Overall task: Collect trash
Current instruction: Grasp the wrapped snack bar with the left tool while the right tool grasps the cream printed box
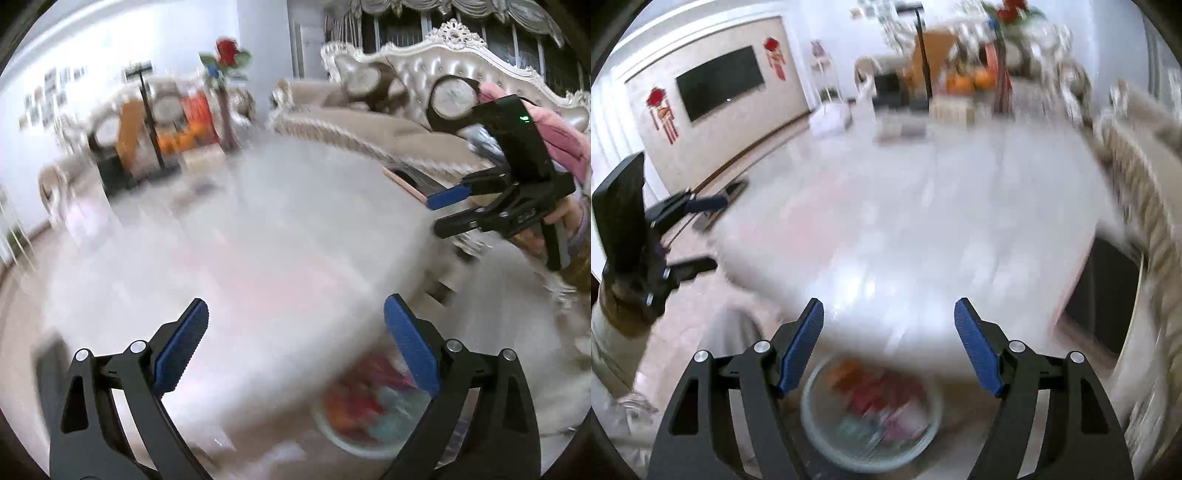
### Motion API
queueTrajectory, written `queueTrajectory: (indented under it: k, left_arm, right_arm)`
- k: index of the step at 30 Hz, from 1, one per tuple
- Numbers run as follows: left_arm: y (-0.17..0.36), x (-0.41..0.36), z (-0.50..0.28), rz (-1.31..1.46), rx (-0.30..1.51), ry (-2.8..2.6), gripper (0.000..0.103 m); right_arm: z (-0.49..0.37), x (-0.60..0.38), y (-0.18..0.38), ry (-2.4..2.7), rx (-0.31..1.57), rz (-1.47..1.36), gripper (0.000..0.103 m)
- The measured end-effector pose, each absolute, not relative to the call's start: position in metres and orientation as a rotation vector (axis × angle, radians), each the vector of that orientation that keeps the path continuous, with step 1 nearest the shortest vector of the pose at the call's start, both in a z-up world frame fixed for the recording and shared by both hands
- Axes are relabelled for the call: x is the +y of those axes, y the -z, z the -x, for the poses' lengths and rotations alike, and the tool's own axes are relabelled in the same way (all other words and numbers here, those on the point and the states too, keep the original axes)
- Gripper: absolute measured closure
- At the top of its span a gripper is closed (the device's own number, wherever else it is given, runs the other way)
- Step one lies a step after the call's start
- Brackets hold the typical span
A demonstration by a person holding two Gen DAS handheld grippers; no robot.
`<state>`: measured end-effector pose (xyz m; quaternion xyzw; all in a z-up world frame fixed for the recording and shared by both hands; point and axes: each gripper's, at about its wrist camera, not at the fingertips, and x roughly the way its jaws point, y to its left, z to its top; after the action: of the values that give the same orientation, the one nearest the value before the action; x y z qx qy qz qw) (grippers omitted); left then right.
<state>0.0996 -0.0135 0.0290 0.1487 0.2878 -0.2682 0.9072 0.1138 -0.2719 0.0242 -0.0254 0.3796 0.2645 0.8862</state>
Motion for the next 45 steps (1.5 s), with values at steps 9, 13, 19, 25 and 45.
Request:
queueTrajectory:
  k: [9, 13, 19, 25, 45]
  left_arm:
    - [-0.042, -0.011, -0.309, -0.425, 0.622, 0.506, 0.01]
    - [-0.016, -0.016, -0.374, -0.408, 0.703, 0.567, 0.01]
    - [0.011, -0.027, -0.432, -0.524, 0.76, 0.622, 0.01]
    - [0.024, -0.031, -0.466, -0.515, 0.812, 0.699, 0.01]
    - [0.038, -0.036, -0.484, -0.409, 0.918, 0.725, 0.01]
  right_arm:
    - [-0.273, -0.253, -0.059, -0.617, 0.735, 0.121, 0.033]
    - [-0.332, -0.249, -0.053, -0.645, 0.783, 0.116, 0.033]
    - [-0.417, -0.245, -0.046, -0.615, 0.825, 0.106, 0.033]
    - [-0.474, -0.229, -0.029, -0.594, 0.859, 0.224, 0.033]
    - [-0.573, -0.138, 0.002, -0.582, 0.901, 0.498, 0.035]
